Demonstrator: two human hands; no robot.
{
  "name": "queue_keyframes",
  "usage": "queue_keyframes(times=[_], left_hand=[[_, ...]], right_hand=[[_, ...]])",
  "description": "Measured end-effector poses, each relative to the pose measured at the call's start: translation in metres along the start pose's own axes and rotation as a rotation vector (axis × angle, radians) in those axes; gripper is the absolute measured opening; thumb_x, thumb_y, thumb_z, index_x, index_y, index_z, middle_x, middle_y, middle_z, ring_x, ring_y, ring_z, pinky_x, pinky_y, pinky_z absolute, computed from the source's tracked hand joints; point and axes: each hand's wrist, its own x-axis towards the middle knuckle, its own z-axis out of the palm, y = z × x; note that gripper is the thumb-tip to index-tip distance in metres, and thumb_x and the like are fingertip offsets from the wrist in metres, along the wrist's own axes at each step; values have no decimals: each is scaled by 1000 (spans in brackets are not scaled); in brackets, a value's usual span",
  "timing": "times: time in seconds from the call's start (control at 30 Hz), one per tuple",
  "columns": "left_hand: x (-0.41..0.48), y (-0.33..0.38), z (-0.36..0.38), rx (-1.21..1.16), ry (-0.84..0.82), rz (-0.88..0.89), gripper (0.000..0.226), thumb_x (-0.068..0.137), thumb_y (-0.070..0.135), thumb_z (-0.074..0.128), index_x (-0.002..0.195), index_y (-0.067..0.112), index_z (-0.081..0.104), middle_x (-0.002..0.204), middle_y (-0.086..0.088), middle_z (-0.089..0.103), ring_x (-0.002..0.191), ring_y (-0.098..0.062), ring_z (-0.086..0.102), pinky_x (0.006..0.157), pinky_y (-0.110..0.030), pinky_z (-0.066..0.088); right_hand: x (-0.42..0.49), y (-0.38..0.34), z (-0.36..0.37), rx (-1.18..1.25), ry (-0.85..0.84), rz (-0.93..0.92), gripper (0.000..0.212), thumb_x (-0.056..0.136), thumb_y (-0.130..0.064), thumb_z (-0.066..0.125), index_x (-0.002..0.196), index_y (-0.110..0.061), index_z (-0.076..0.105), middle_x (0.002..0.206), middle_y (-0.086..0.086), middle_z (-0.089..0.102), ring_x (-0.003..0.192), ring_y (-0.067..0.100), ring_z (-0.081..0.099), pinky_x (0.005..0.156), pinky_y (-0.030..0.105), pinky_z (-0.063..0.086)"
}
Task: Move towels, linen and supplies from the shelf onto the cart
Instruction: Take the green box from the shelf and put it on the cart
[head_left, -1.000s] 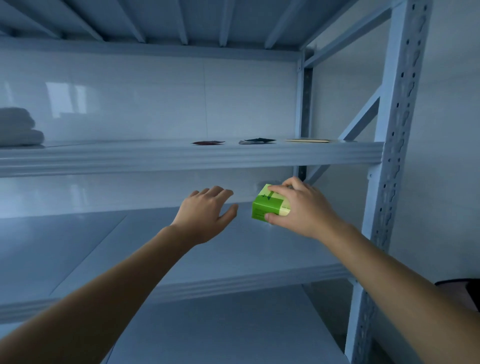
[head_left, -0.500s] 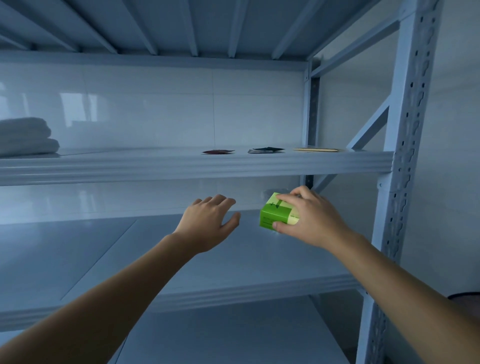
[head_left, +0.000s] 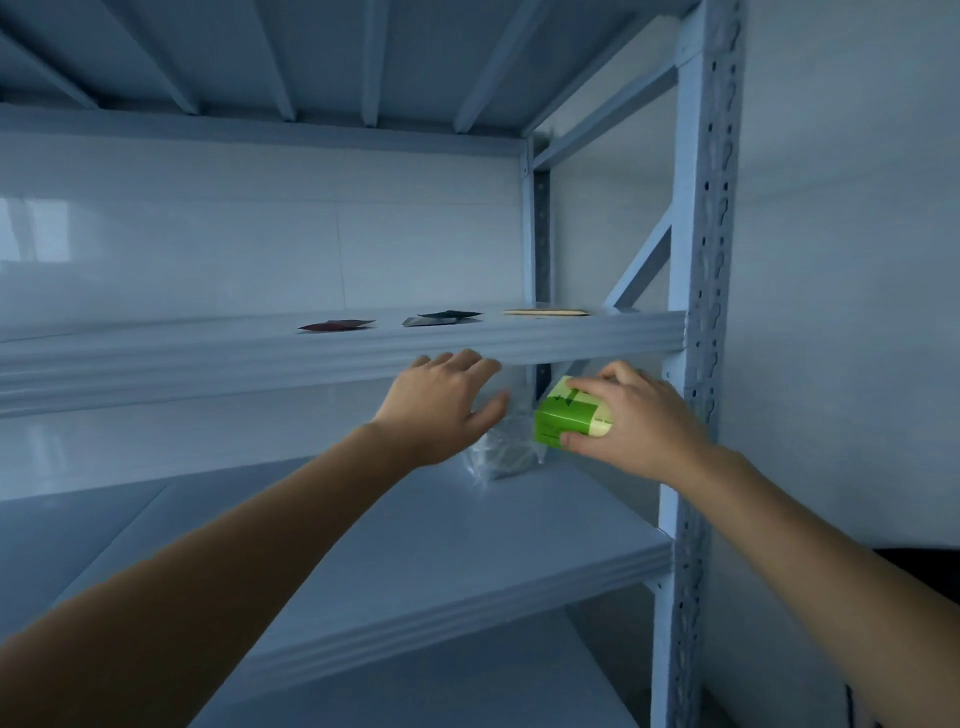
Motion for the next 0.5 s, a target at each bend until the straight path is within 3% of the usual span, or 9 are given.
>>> queue_keyframes(times=[0.27, 0.4, 0.5], left_hand=[[126, 45, 31, -58, 35, 48, 64, 88, 57, 26, 124, 18, 62, 116, -7, 66, 106, -31, 57, 88, -41, 43], [173, 58, 47, -42, -23, 49, 54, 94, 53, 40, 131, 17, 57, 126, -8, 60, 117, -30, 52, 96, -42, 40], [186, 57, 59, 56, -130, 17, 55, 96, 56, 38, 133, 17, 54, 130, -9, 57, 118, -31, 52, 99, -43, 37]], right_hand=[[-2, 73, -19, -31, 15, 90, 72, 71, -70, 65, 135, -40, 52, 116, -5, 47, 110, 22, 54, 95, 39, 43], [-1, 97, -22, -23, 5, 102, 71, 72, -66, 67, 136, -40, 51, 118, -6, 48, 111, 20, 53, 96, 37, 41], [0, 108, -18, -36, -3, 92, 71, 72, -67, 66, 136, -40, 50, 119, -7, 48, 113, 19, 52, 96, 38, 40]])
